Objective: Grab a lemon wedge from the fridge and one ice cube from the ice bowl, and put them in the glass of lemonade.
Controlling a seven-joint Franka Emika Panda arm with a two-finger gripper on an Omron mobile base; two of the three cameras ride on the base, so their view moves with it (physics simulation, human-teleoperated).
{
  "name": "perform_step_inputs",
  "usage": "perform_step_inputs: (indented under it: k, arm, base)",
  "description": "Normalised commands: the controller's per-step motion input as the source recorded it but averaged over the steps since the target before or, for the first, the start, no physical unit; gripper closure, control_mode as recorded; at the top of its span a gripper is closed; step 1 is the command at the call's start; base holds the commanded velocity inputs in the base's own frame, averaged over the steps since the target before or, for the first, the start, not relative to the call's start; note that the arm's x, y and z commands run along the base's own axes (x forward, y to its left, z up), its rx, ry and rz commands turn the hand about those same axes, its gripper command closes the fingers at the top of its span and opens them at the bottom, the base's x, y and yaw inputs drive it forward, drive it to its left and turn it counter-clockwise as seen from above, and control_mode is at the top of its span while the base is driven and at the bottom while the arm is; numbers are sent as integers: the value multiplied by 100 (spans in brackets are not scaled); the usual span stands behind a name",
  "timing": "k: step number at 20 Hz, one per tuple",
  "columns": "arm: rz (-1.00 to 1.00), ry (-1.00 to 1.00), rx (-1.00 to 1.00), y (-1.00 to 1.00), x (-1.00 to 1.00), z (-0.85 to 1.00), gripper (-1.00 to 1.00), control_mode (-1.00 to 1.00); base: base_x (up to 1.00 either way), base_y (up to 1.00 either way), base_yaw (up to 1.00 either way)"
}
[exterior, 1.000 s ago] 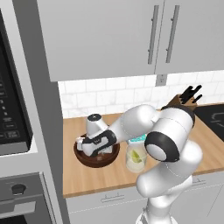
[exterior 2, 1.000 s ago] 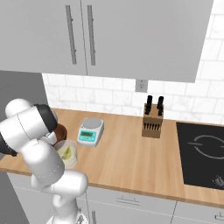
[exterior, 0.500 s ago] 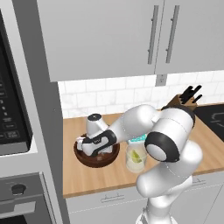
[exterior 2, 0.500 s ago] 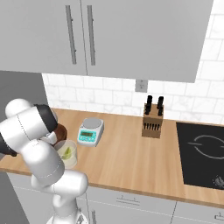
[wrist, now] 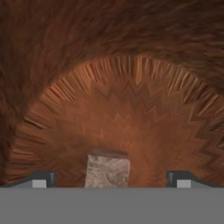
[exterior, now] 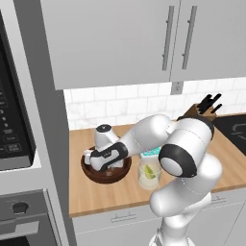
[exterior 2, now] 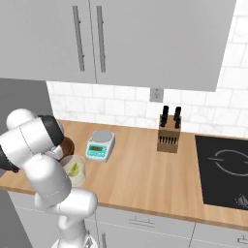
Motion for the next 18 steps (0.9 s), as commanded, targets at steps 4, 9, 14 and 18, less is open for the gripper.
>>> perform_step_inputs:
  k: [4, 9, 14, 18]
  arm:
    - [0, 0, 0, 0, 11, 1, -100, -100]
    - [0, 0, 0, 0, 1, 3, -100, -100]
    - [0, -4, 0, 0, 0, 6, -100, -100]
    - [0, -3, 0, 0, 0, 7, -100, -100]
  base:
    - [0, 0, 0]
    - [0, 0, 0]
    - [0, 0, 0]
    - [0, 0, 0]
